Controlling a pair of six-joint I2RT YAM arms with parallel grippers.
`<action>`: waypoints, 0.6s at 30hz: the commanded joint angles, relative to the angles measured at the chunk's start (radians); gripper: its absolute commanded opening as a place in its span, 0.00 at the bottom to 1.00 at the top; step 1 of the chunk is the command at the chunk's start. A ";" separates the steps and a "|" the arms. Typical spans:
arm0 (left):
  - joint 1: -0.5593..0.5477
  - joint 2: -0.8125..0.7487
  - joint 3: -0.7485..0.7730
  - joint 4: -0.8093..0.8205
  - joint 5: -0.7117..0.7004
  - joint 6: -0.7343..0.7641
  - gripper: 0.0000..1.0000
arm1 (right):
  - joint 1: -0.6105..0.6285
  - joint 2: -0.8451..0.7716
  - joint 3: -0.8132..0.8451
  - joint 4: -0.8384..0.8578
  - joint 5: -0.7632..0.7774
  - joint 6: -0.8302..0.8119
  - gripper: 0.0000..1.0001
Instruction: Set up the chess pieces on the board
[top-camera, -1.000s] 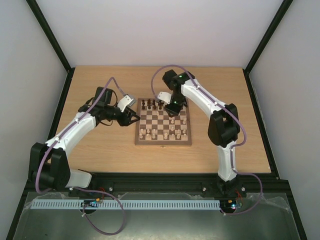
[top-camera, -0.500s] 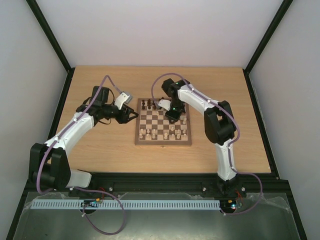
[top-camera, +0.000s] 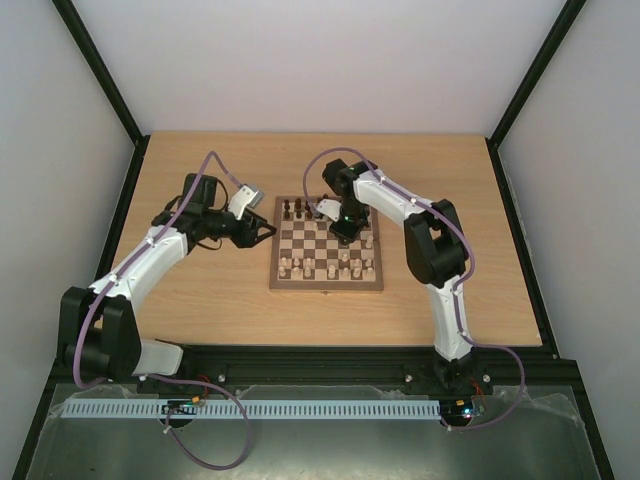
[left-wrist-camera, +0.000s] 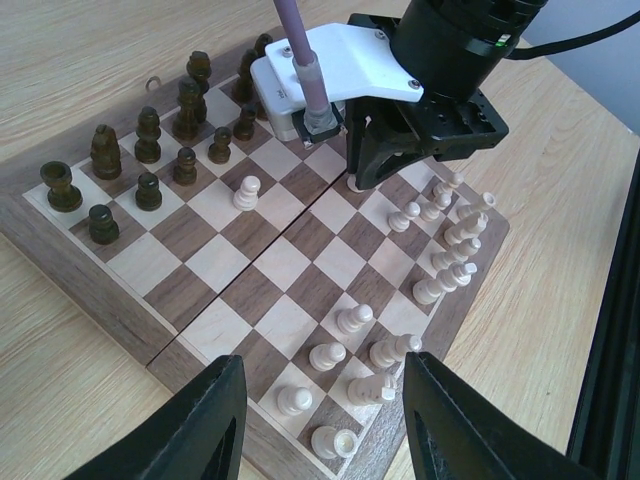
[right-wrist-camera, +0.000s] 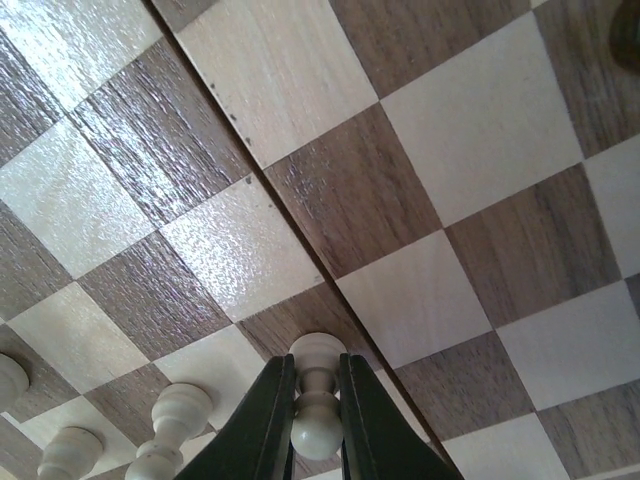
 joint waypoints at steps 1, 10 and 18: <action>0.011 -0.021 -0.023 0.025 0.022 -0.013 0.47 | 0.000 0.010 0.013 -0.049 -0.054 0.007 0.09; 0.010 -0.020 -0.027 0.036 0.025 -0.022 0.46 | 0.042 0.003 0.012 -0.082 -0.116 -0.010 0.09; 0.013 -0.023 -0.037 0.044 0.025 -0.024 0.47 | 0.086 -0.015 -0.026 -0.109 -0.117 -0.044 0.09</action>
